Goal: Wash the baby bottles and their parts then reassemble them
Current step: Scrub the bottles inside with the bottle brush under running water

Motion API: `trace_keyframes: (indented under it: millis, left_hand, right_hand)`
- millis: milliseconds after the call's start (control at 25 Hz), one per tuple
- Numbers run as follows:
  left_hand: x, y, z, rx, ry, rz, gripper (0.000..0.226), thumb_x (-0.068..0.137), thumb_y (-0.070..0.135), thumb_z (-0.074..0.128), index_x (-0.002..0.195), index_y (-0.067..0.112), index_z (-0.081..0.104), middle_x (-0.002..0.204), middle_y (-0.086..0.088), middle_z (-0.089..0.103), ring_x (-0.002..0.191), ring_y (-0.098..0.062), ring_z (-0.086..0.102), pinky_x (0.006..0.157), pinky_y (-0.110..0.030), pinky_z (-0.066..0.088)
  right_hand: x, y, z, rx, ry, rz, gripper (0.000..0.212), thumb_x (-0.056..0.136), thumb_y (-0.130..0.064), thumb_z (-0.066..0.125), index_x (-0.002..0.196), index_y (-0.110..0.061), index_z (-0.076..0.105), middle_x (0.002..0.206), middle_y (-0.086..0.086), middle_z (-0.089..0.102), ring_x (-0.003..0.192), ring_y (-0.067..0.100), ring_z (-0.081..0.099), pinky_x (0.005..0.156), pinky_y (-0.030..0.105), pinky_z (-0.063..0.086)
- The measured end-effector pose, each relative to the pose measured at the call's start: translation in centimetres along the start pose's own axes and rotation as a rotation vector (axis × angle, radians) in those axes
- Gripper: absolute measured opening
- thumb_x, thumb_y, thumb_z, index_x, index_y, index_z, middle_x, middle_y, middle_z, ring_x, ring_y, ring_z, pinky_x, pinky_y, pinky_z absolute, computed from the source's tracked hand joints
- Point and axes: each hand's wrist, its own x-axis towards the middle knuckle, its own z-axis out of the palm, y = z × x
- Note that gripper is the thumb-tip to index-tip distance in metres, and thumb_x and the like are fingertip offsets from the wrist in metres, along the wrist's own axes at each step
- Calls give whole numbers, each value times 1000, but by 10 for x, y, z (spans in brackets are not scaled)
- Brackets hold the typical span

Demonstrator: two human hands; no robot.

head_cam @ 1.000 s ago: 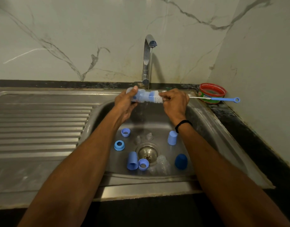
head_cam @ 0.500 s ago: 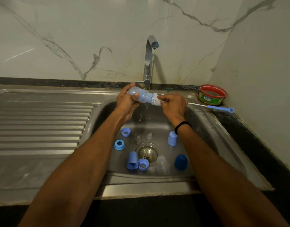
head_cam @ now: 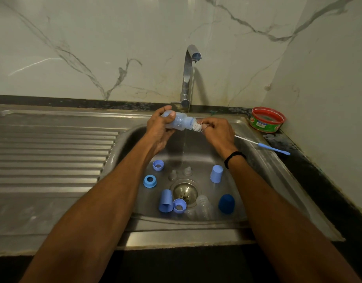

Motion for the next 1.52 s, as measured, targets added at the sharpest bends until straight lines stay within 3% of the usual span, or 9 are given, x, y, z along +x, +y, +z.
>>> trace_keyframes:
  millis: [240,480,600,680,880,1040,1200,1360,1520]
  left_hand:
    - [-12,-2,-1,94,18,-178,42,94,35,67,127,11,58,121,-14,68,102,-27,72,86,-37,61]
    - [-11,2,-8,-54,-62,-206,39,97,7,59,134,16,54,132,-15,58,114,-34,63,91,-45,59]
    - [-6,4,-4,-102,-80,-136,44,95,-2,57,136,15,54,130,-17,57,117,-36,61,94,-47,58]
    - [-4,11,-7,-180,-119,-103,47,93,-6,57,135,14,53,126,-17,59,117,-37,61,94,-47,58]
    - [-18,5,0,192,84,-220,44,89,48,70,116,13,64,111,-13,69,95,-19,67,76,-26,58]
    - [-9,25,-16,-142,-192,-188,35,91,3,66,125,13,60,128,-17,61,115,-33,63,89,-39,60]
    - [-22,11,-12,187,-143,-273,46,89,43,72,123,13,63,123,-17,67,103,-25,68,76,-29,59]
    - [-11,23,-23,-95,-226,-201,39,90,0,65,127,13,60,129,-16,59,111,-32,63,79,-36,62]
    - [-15,3,-22,289,-41,-330,65,79,64,73,117,12,65,111,-17,69,82,-16,63,63,-25,55]
  right_hand:
    - [-1,-13,-12,-481,35,-279,33,87,-22,66,118,-33,71,102,3,65,97,25,56,90,38,37]
    - [-14,-21,-21,-471,-164,-175,28,88,-28,60,113,-30,73,101,2,72,92,27,66,79,35,54]
    - [-12,-19,-22,-368,-219,-156,20,84,-31,59,86,-23,77,78,2,71,77,27,66,73,41,57]
    - [-8,-15,-22,-346,-238,-144,19,87,-24,63,98,-28,78,87,2,74,83,26,67,79,44,56]
    - [-6,-21,-13,-633,-2,-372,34,84,-20,59,113,-31,72,95,5,68,88,29,57,83,39,40]
    - [-3,-22,-29,-360,-136,-171,27,88,-31,53,107,-26,73,95,4,72,85,27,63,80,41,53]
    - [-8,-26,-30,-631,-67,-307,27,85,-21,59,105,-30,74,94,2,72,87,28,63,86,37,42]
    - [-10,-24,-31,-439,-151,-166,16,85,-30,57,85,-24,71,78,1,68,75,26,62,69,36,52]
    - [-15,-31,-24,-610,-156,-273,26,86,-24,60,108,-31,74,91,2,72,83,27,64,76,39,54]
